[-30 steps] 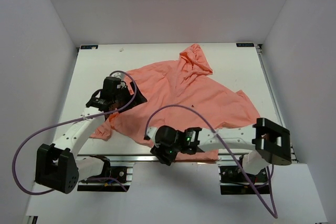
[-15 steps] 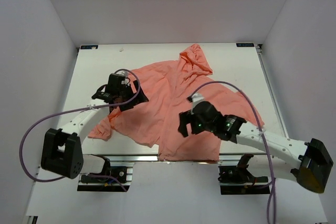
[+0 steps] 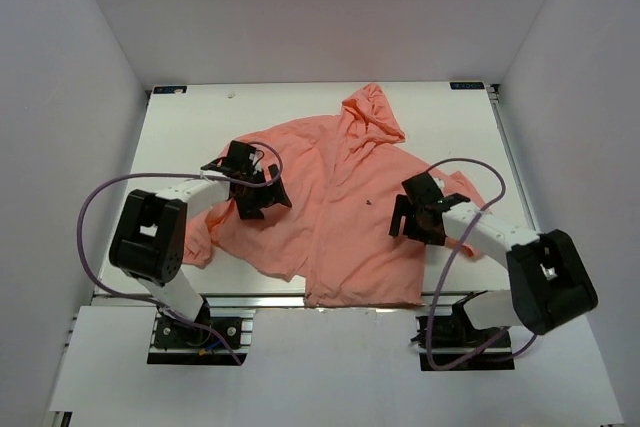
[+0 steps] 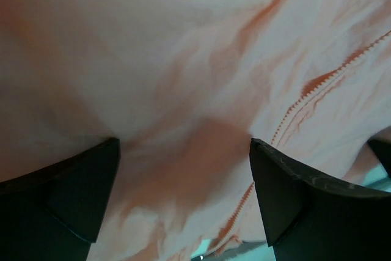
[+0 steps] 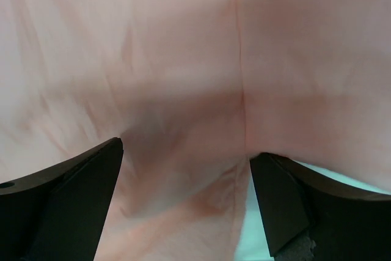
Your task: Zip up the jacket
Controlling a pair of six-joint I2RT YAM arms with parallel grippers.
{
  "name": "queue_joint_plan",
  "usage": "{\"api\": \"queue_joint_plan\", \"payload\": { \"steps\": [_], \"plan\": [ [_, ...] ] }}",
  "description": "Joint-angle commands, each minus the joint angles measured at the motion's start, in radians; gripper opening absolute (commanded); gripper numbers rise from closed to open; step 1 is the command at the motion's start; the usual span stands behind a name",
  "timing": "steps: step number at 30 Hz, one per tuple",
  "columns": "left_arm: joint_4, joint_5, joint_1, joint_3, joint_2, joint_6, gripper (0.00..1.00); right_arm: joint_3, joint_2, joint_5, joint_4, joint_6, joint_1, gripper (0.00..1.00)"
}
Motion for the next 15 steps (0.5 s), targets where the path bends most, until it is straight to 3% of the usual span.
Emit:
{"api": "queue_joint_plan", "payload": {
  "steps": [1,5,9,15],
  "plan": [
    [0.060,0.096,-0.006,0.009,0.058,-0.004,0.98,0.056,0.116,-0.026,0.123,-0.024,-0.080,0.88],
    [0.110,0.164,-0.012,0.085,0.171,-0.022,0.98,0.209,0.322,-0.050,0.163,-0.061,-0.160,0.88],
    [0.137,0.182,-0.020,0.200,0.277,-0.033,0.98,0.492,0.506,-0.086,0.154,-0.113,-0.240,0.81],
    [0.174,0.238,-0.021,0.403,0.412,-0.067,0.98,0.830,0.730,-0.170,0.123,-0.208,-0.340,0.81]
  ]
}}
